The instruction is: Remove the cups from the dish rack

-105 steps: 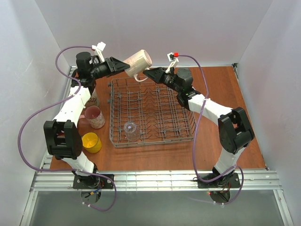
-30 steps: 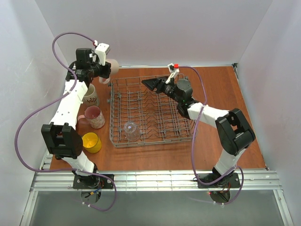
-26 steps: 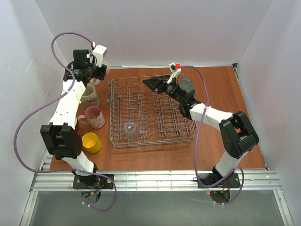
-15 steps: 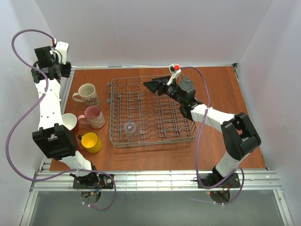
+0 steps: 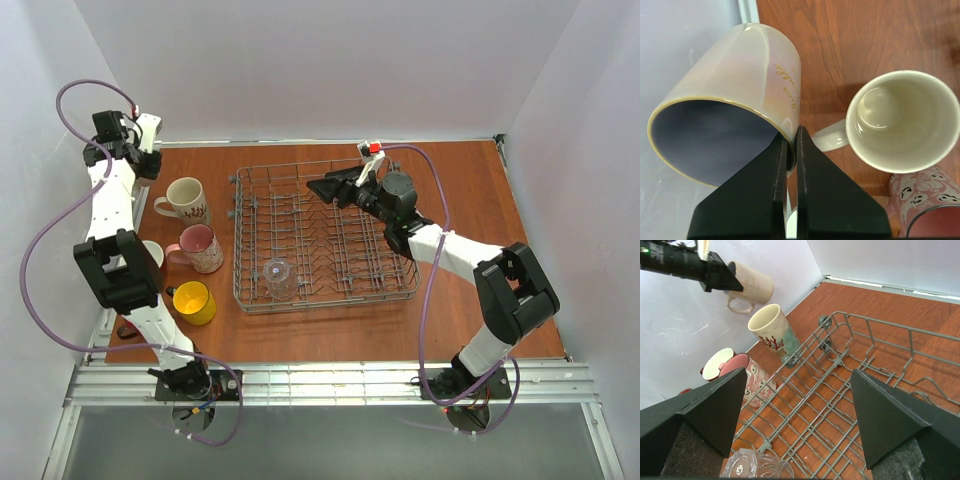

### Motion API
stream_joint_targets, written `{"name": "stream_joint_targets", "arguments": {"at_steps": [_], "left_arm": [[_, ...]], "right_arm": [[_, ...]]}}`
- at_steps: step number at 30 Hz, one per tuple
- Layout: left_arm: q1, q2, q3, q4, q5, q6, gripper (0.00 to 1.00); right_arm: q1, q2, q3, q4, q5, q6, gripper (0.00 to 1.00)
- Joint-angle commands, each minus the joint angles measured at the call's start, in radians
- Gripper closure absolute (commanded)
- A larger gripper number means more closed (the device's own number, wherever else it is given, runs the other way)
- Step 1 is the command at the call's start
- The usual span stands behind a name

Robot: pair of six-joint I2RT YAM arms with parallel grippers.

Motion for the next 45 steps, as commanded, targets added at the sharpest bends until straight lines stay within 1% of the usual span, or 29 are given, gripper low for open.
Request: {"name": "stream_joint_targets", "arguments": {"at_steps": [1,5,12,16,24,28,34,37,42,45], "left_arm": [[0.014,0.011,0.113,0.014,0.023,0.052,1.00],[0.016,0.067,0.169,-0.070,0.054,0.083,1.00],[0.018,0.197,0.304,-0.262,0.048,0.175,1.00],[0.018,0.235,0.350,-0.302,0.054,0.195,1.00],[0.018,0.283,0.351,-0.374,0.032,0.250,1.00],[0.019,0.278,0.322,-0.373,0.019,0.264,1.00],[0.018,0.300,0.347,-0.412,-0.001,0.291,1.00],[0.018,0.321,0.388,-0.467,-0.003,0.301,1.00],[0.018,0.326,0.411,-0.527,0.034,0.334,1.00],[0.018,0.329,0.396,-0.529,0.051,0.345,1.00]], "right_arm": [[0.001,-0.037,-0.006,0.021,-0.008,-0.023,0.21],[0.001,-0.051,-0.019,0.018,-0.008,-0.036,0.21],[0.001,-0.069,-0.036,0.016,-0.008,-0.051,0.22],[0.000,-0.067,-0.031,0.016,-0.014,-0.049,0.22],[0.003,-0.080,-0.049,0.018,-0.006,-0.052,0.22],[0.003,-0.081,-0.052,0.018,-0.006,-0.052,0.22],[0.005,-0.084,-0.057,0.016,-0.008,-0.052,0.22],[0.005,-0.092,-0.065,0.016,-0.005,-0.057,0.22],[0.008,-0.098,-0.063,0.016,-0.003,-0.062,0.22],[0.008,-0.100,-0.059,0.018,0.001,-0.069,0.22]]}}
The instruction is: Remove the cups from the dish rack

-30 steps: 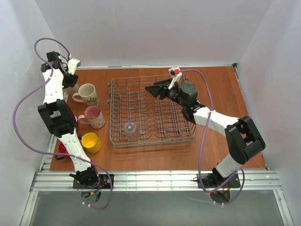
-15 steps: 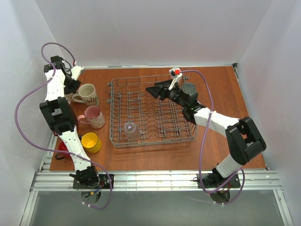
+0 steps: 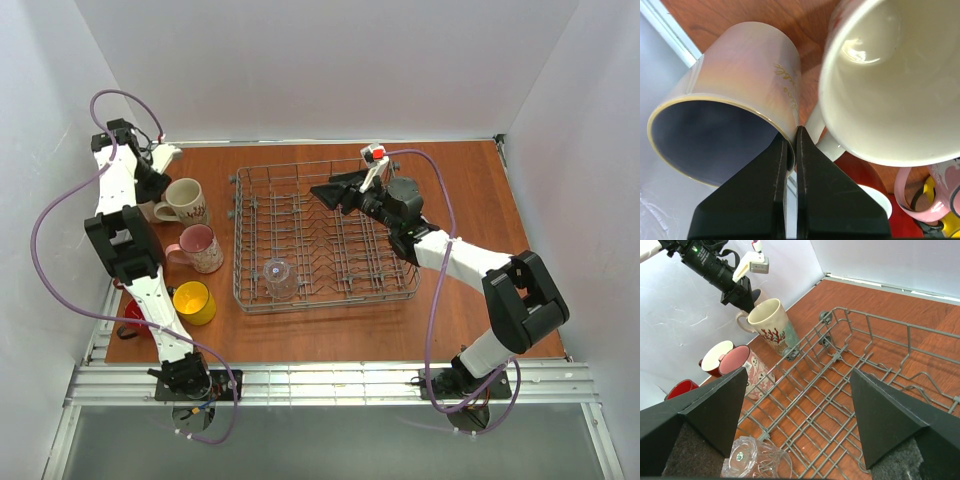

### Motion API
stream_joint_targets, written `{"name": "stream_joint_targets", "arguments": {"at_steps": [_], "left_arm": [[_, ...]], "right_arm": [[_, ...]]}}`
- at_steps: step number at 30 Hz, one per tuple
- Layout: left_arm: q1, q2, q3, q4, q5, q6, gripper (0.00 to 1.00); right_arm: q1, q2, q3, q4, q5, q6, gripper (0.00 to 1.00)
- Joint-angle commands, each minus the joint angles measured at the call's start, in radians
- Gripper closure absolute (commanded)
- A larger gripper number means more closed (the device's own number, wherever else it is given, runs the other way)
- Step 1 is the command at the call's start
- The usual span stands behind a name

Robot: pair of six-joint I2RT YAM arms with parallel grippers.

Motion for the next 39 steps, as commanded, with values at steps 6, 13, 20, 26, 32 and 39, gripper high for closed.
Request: {"name": "stream_joint_targets", "arguments": {"at_steps": [6,13,20,26,32,39], "left_arm": [[0.004,-0.023,0.024,-0.067,0.046,0.051,1.00],[-0.004,0.003,0.016,-0.059,-0.050,0.046,1.00],[-0.028,0.016,-0.027,-0.032,-0.089,0.033,1.00],[-0.028,0.036,-0.024,-0.024,-0.122,0.028,1.00],[-0.028,0.013,-0.002,0.001,-0.112,0.019,0.72],[-0.028,-0.023,-0.004,0.030,-0.102,0.017,0.60]], "right_arm": [[0.003,-0.030,0.008,0.020,0.010,-0.027,0.22],[0.005,-0.021,0.016,0.022,0.010,-0.024,0.22],[0.005,-0.015,0.022,0.022,0.009,-0.022,0.22],[0.005,-0.025,0.016,0.019,0.013,-0.036,0.22],[0.005,-0.021,0.020,0.017,0.009,-0.034,0.22],[0.006,-0.018,0.025,0.017,0.003,-0.031,0.22]]}}
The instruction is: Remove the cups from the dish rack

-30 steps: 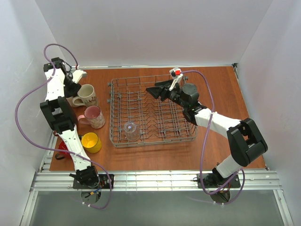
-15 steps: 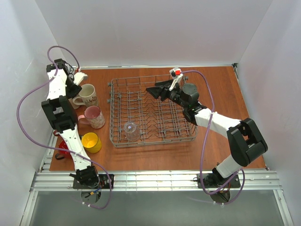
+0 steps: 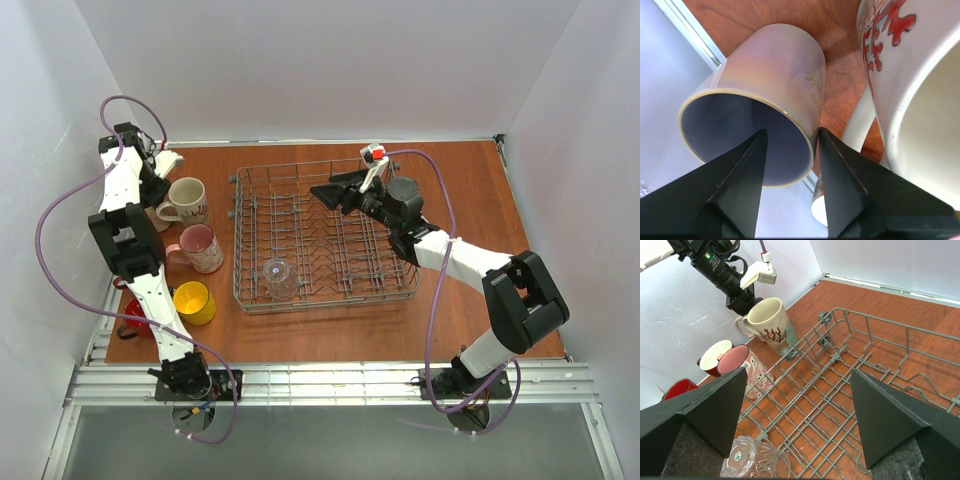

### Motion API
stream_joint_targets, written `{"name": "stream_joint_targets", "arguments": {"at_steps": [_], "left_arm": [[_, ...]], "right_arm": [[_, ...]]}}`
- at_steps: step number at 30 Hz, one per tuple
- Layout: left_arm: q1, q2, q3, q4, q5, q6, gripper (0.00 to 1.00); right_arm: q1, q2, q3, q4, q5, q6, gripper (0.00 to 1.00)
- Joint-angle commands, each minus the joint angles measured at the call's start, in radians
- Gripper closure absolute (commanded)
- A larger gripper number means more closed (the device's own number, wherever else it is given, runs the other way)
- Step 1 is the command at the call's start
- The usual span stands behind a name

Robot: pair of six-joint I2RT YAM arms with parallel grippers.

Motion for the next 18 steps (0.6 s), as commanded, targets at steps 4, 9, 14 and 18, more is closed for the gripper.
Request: {"name": "stream_joint_targets", "arguments": {"at_steps": [4,9,14,18], "left_arm": [[-0.012,-0.083,0.026,0.020,0.007,0.000,0.58],[-0.012,-0.126,0.027,0.058,-0.024,-0.009,0.54],[-0.012,-0.203,-0.055,0.150,-0.128,-0.040,0.52],[-0.011,-0.238,-0.083,0.196,-0.131,-0.059,0.50]], "right_arm": [[0.005,-0.018,0.028,-0.002,0.004,-0.025,0.22],[0.042,-0.024,0.086,-0.145,0.052,-0.148,0.21],[0.187,0.008,0.249,-0.509,0.213,-0.428,0.19],[0.284,0.055,0.335,-0.698,0.331,-0.549,0.01]]}}
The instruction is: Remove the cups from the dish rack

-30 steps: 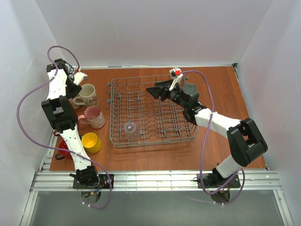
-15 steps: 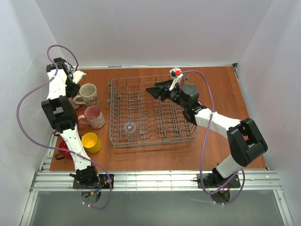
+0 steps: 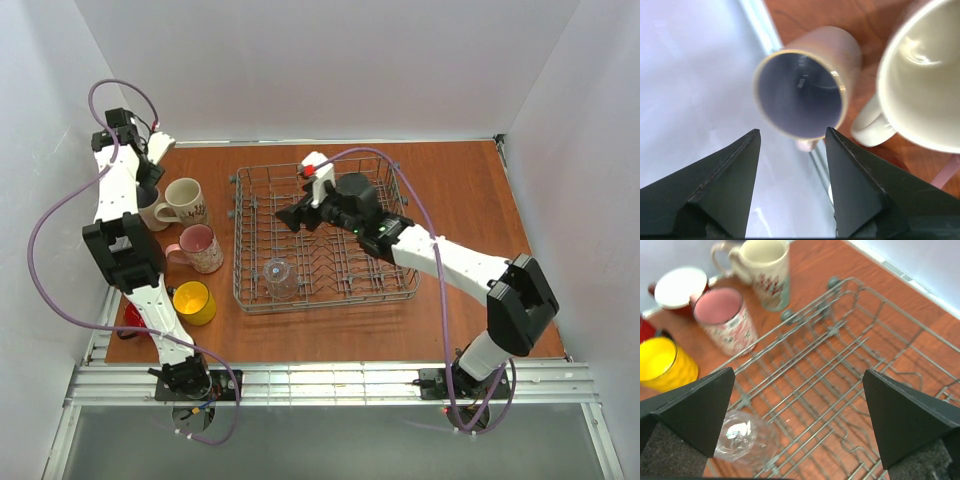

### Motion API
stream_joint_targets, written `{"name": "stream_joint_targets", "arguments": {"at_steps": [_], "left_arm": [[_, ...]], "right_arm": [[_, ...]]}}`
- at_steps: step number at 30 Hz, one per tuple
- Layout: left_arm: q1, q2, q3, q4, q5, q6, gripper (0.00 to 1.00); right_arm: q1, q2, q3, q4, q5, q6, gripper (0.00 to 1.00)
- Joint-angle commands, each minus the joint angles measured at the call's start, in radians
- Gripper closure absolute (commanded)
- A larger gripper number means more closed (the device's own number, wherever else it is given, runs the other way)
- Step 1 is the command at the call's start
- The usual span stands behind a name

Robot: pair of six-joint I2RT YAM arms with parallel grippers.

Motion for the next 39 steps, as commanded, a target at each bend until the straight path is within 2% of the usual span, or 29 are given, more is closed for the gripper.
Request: {"name": "stream_joint_targets", "arguments": {"at_steps": [1,4,9,13,16,19,23,29,33,36,37,39], "left_arm": [[0.000,-0.093,-0.012,0.070,-0.047,-0.029,0.50],[0.000,-0.107,-0.017,0.087,-0.071,-0.046,0.50],[-0.002,-0.167,-0.018,0.128,-0.042,-0.098,0.49],[-0.002,-0.231,-0.049,0.160,0.049,-0.147,0.48],[-0.003,-0.287,-0.089,0.176,0.107,-0.175,0.48],[-0.009,-0.328,-0.130,0.176,0.172,-0.180,0.48],[-0.014,-0.359,-0.166,0.174,0.195,-0.178,0.47],[-0.014,-0.368,-0.187,0.166,0.213,-0.186,0.48],[-0.019,-0.368,-0.189,0.157,0.235,-0.196,0.47],[-0.023,-0.374,-0.187,0.149,0.242,-0.201,0.48],[-0.023,-0.377,-0.187,0.146,0.250,-0.201,0.48],[-0.025,-0.386,-0.187,0.142,0.258,-0.203,0.48]], "right_arm": [[0.080,0.051,0.105,-0.255,0.156,-0.192,0.02],[0.171,0.103,0.177,-0.387,0.223,-0.224,0.01],[0.238,0.224,0.303,-0.590,0.262,-0.221,0.01],[0.288,0.311,0.442,-0.708,0.271,-0.203,0.01],[0.324,0.373,0.495,-0.771,0.347,-0.200,0.01],[0.328,0.404,0.521,-0.800,0.404,-0.187,0.01],[0.330,0.411,0.513,-0.803,0.323,-0.168,0.01],[0.345,0.436,0.507,-0.839,0.351,-0.155,0.02],[0.344,0.462,0.519,-0.837,0.340,-0.167,0.08],[0.339,0.491,0.541,-0.837,0.326,-0.181,0.18],[0.336,0.496,0.548,-0.837,0.306,-0.181,0.26],[0.334,0.496,0.554,-0.837,0.294,-0.178,0.35]]}}
